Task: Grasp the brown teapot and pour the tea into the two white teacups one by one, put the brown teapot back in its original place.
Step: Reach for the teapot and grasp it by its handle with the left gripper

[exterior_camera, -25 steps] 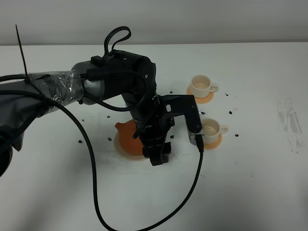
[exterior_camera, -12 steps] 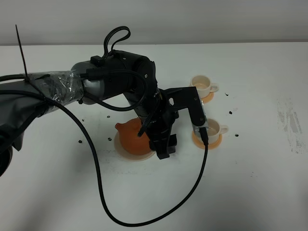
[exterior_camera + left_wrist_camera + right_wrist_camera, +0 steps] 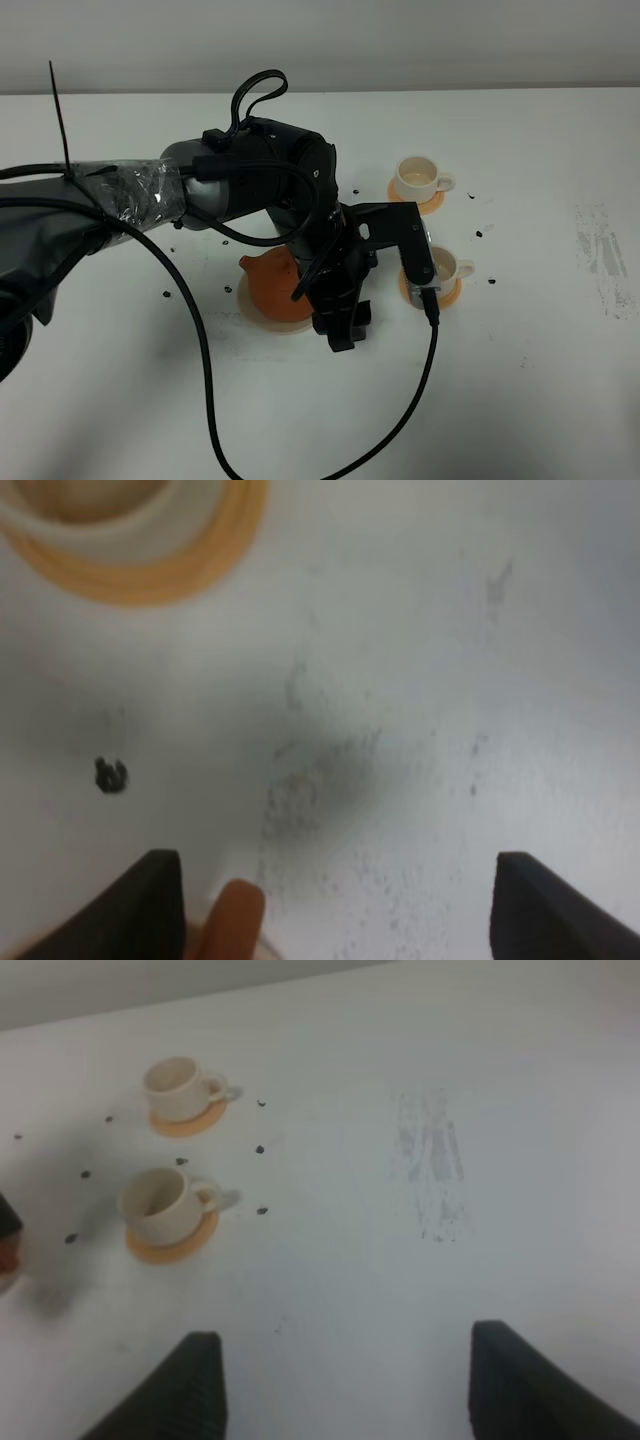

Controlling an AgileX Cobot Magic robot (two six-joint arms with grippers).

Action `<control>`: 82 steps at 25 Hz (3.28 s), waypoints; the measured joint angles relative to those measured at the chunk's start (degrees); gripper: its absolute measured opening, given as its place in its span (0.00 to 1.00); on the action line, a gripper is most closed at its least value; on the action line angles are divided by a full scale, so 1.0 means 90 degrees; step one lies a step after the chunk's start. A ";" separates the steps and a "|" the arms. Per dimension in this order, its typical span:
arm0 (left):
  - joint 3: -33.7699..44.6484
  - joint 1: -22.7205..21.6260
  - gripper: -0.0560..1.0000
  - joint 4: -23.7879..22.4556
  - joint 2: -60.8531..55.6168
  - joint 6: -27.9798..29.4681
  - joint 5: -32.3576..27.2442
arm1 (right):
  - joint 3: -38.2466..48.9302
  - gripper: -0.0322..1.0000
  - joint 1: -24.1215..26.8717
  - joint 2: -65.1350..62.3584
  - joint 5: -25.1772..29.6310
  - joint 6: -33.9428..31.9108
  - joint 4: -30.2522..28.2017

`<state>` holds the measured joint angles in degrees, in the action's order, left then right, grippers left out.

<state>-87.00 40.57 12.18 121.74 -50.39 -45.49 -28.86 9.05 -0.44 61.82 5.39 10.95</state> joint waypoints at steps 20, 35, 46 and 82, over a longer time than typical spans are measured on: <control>0.0056 -0.0042 0.67 0.0079 -0.0049 0.0007 -0.0846 | 0.0000 0.56 0.0000 0.0000 0.0000 0.0000 0.0000; 0.0056 -0.0269 0.67 0.0247 -0.0090 0.0001 -0.1211 | 0.0000 0.56 0.0000 0.0000 0.0000 0.0000 0.0000; 0.0056 -0.0269 0.67 0.0215 -0.0078 -0.0017 -0.1328 | 0.0000 0.56 0.0000 0.0000 0.0000 0.0000 0.0000; 0.0056 -0.0269 0.66 0.0182 0.0028 -0.0144 -0.1557 | 0.0000 0.55 0.0000 0.0000 0.0000 0.0000 0.0000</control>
<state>-86.49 38.15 13.82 122.00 -51.69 -59.50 -28.86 9.05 -0.44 61.82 5.39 10.95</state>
